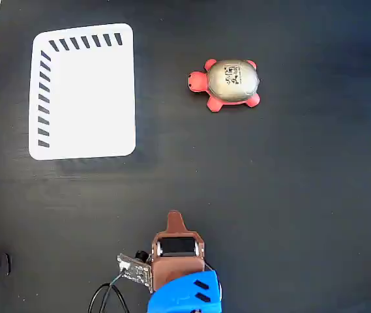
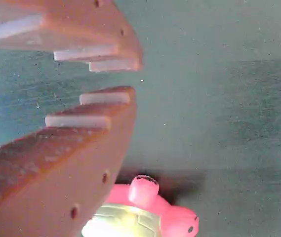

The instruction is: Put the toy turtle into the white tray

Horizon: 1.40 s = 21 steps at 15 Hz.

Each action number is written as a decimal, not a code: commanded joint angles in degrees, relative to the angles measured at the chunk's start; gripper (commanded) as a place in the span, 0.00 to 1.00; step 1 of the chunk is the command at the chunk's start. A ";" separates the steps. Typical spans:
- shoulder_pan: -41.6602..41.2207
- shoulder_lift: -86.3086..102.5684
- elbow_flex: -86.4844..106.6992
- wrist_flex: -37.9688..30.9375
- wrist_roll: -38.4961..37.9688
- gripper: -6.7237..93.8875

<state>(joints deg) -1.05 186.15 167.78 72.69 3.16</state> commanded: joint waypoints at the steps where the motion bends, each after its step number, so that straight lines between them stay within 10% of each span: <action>1: -0.09 0.00 -0.53 0.26 0.62 0.06; 21: -2.55 0.00 -0.53 0.26 -1.67 0.07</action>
<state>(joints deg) -3.08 186.15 167.78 72.69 1.05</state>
